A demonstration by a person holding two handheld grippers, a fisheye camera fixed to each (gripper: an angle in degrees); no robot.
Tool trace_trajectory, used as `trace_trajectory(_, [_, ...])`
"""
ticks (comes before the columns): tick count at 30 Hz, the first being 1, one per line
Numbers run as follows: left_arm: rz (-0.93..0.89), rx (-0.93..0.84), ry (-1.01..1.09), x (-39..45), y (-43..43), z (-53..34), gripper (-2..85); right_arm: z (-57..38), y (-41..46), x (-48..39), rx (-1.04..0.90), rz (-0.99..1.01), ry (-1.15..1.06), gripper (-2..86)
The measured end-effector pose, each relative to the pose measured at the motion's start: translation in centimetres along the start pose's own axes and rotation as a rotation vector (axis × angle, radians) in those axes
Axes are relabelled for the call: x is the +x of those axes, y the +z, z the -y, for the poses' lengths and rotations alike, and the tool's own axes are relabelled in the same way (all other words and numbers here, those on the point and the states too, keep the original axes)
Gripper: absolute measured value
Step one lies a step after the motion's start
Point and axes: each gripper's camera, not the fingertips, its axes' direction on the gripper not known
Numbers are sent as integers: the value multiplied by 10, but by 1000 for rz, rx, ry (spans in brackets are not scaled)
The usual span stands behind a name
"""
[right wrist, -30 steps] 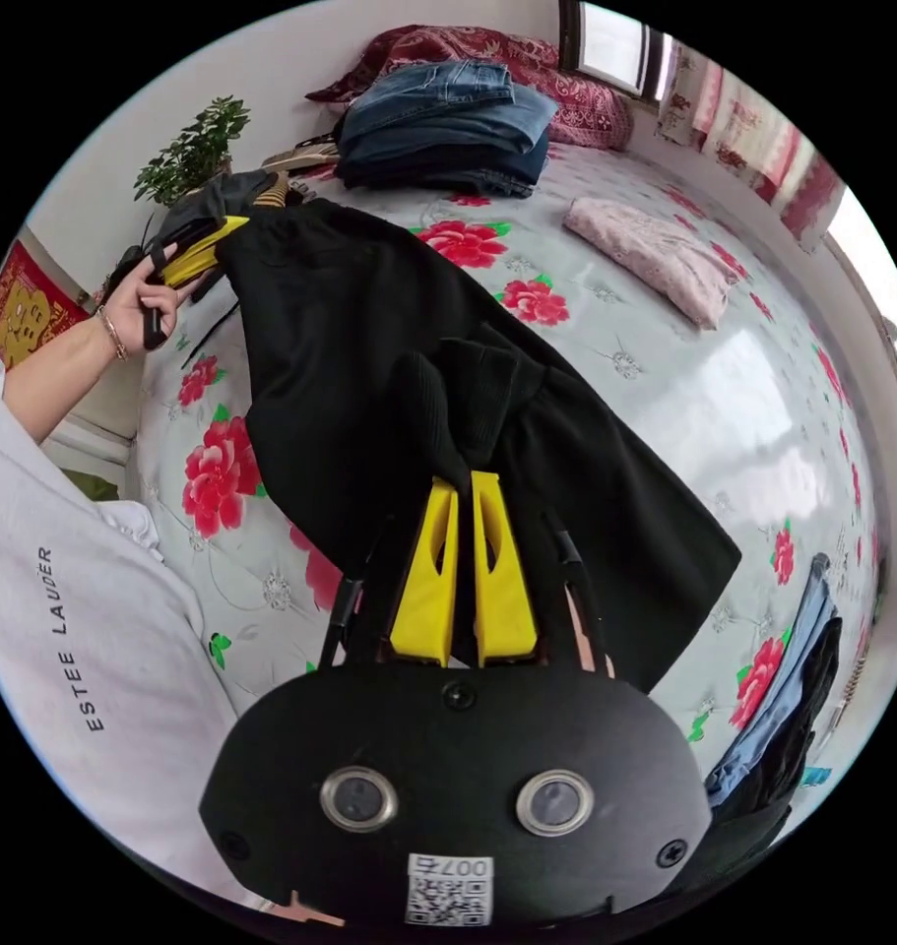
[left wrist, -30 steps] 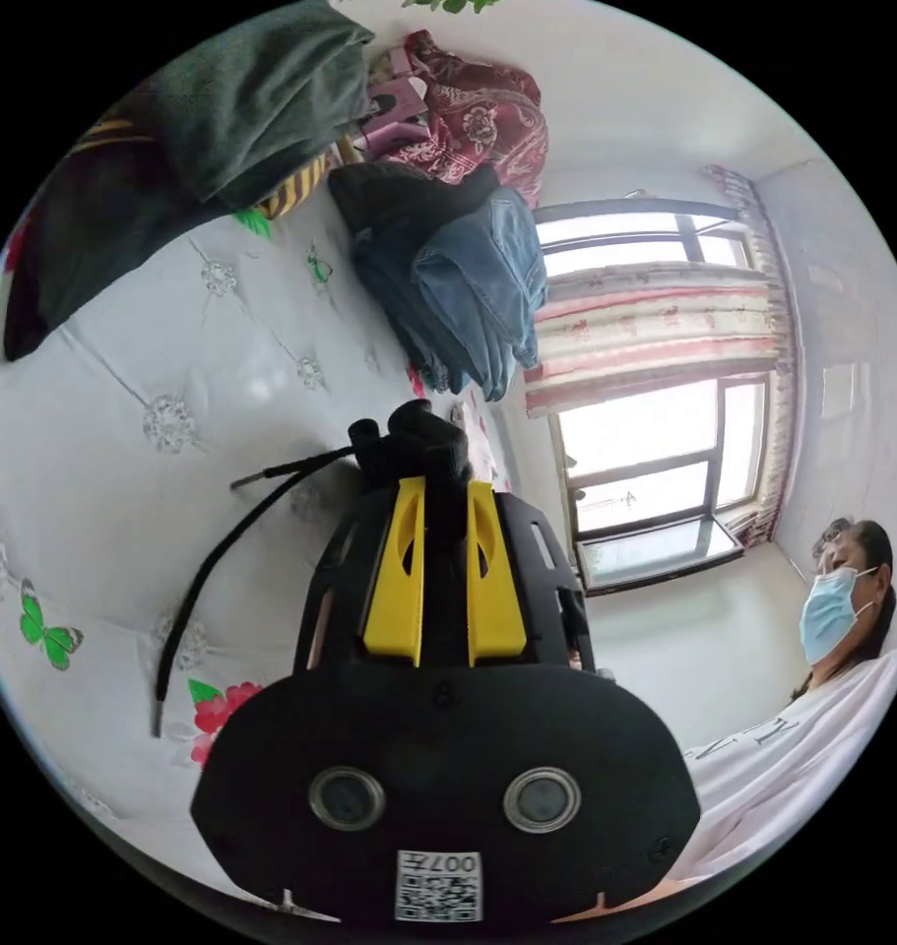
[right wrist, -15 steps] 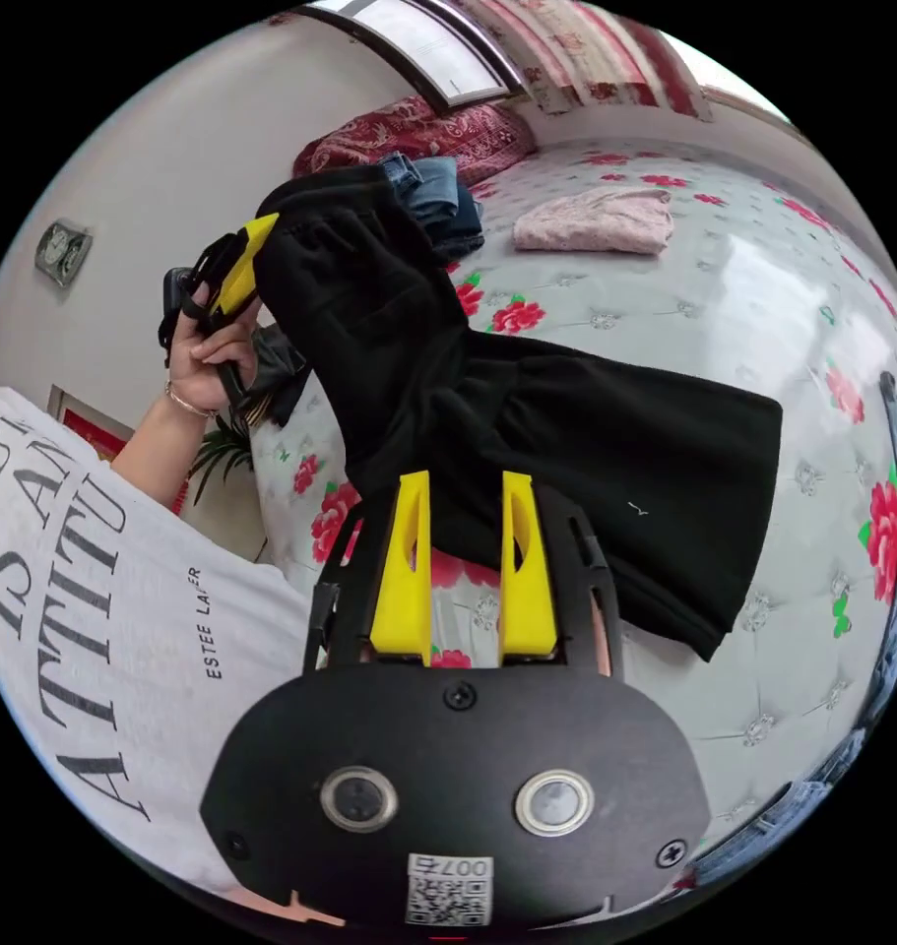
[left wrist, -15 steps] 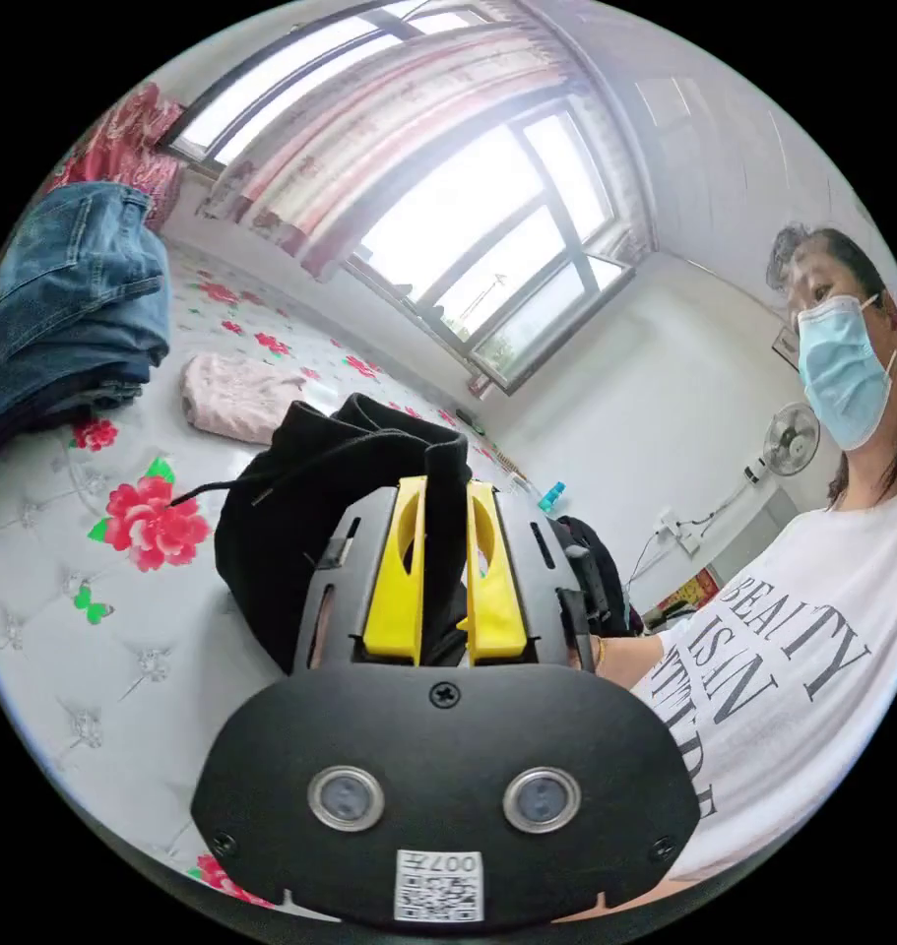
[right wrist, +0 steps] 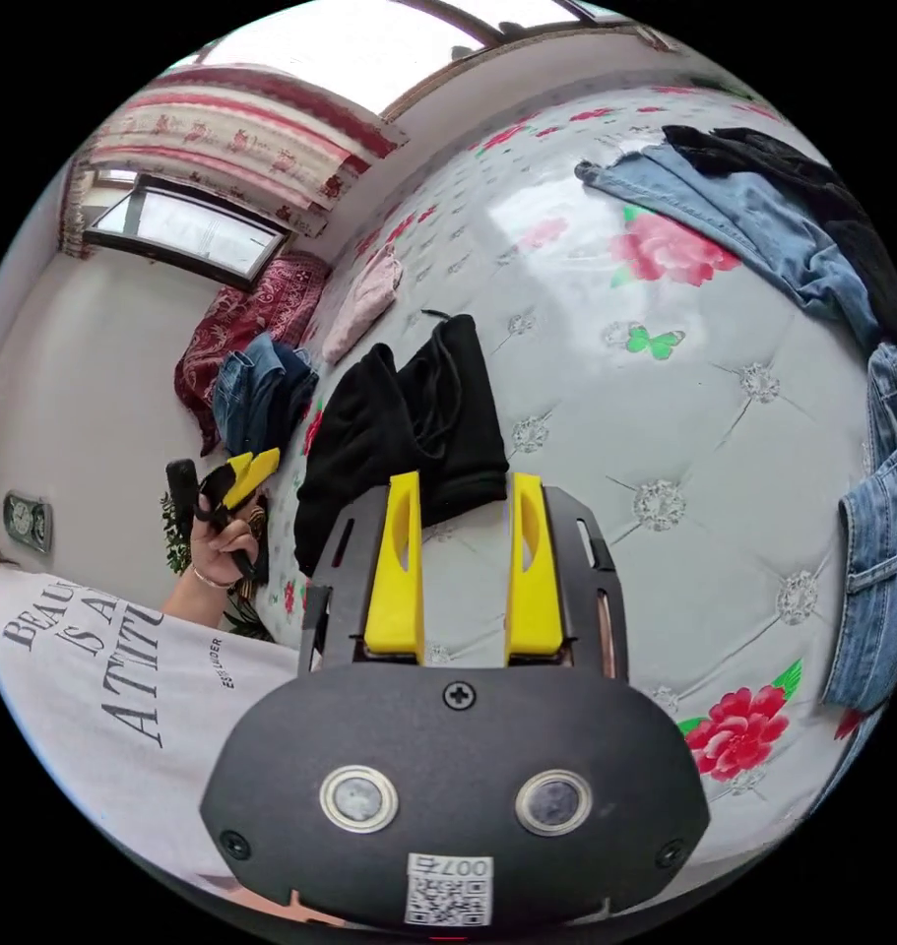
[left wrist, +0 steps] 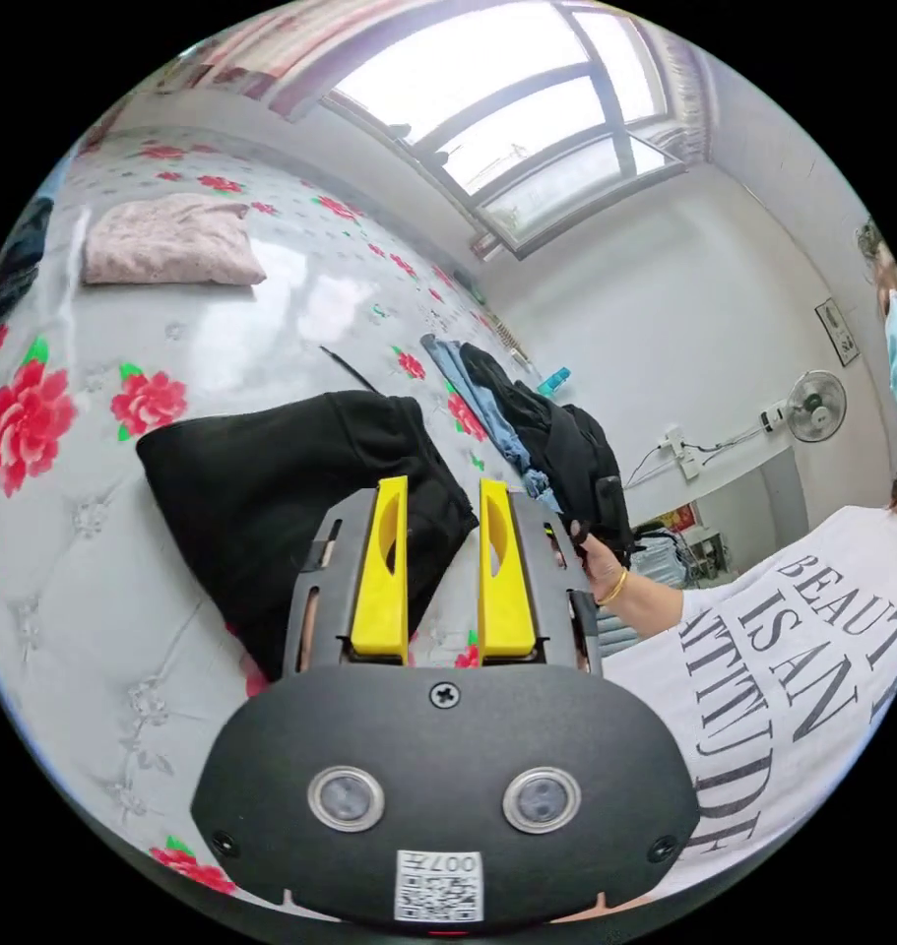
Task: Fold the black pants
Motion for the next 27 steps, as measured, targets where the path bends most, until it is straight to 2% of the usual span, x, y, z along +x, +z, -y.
trace_trajectory(2, [82, 44, -130, -38, -29, -12, 113, 32, 3, 24, 7, 77, 47, 109])
trace_trajectory(6, [120, 58, -263, -83, -37, -21, 140, 76, 31, 46, -68, 144, 71, 109])
trace_trajectory(10, [-13, -22, -360, -124, 6, -10, 167, 106, 71, 32, -215, 127, 12, 89])
trace_trajectory(12, [-76, -76, -383, -137, 35, -1, 163, 116, 78, 25, -239, 56, 25, 72])
trace_trajectory(15, [-150, -130, -427, -149, 70, 19, 102, 134, 90, 13, -340, 60, 2, 41])
trace_trajectory(21, [-120, -115, -277, -121, 66, 104, 64, 201, 64, -62, -278, 99, -172, 12])
trace_trajectory(24, [-143, -74, -220, -121, 47, 174, 63, 259, 54, -104, -184, 172, -222, 9])
trace_trajectory(27, [-64, -8, -132, -118, 18, 255, 65, 329, 62, -154, -89, 243, -248, 10])
